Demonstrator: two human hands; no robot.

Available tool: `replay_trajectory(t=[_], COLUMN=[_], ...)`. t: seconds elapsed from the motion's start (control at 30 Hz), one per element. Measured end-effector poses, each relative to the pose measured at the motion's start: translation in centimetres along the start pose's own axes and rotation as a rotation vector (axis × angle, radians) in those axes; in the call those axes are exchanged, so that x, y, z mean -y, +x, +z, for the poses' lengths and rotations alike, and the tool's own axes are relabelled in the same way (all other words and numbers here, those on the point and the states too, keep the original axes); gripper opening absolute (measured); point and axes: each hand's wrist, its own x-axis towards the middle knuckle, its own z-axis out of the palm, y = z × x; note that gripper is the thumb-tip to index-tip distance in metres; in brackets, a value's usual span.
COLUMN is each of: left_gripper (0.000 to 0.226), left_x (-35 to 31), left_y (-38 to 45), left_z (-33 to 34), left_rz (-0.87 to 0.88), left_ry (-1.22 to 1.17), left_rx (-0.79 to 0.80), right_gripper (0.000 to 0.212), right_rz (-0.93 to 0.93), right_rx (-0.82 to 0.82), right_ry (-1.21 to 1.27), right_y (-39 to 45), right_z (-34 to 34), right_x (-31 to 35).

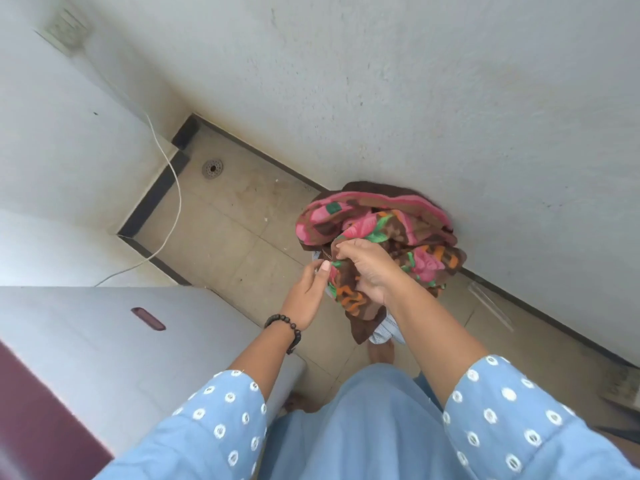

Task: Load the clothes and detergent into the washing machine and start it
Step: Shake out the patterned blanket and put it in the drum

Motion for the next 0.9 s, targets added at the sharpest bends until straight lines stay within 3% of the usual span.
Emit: replay_trajectory(t=[0.13, 0.3, 0.43, 0.63, 0.9], left_gripper=[0.087, 0.071, 0.073, 0.055, 0.099], left_x=[-2.4, -6.6, -8.5, -10.4, -10.5], left_y=[-2.0, -5.8, -9.2, -13.4, -15.2], left_z=[-1.5, -3.5, -4.7, -6.2, -10.3], left_rz=[-0.021, 0.005, -0.011, 0.117, 0.078], left_ry=[-0.325, -0.612, -0.67, -0.789, -0.67], left_rx=[-0.031, -0.09, -0.139, 0.042, 0.092], right_gripper=[0.014, 0.019, 0.021, 0.025, 0.012], right_rz=[-0.082, -0.196, -0.352, -0.547, -0.723], right_rx=[0.102, 0.239, 0.283, 0.414, 0.721], right_ry=[0.01, 0.079, 0.005, 0.033, -0.018], right_y=[-4.0, -9.4, -14.0, -20.5, -29.8], right_z=[2.7, 5.7, 7.0, 8.2, 8.3], right_x=[2.5, 5.4, 8.2, 12.8, 16.5])
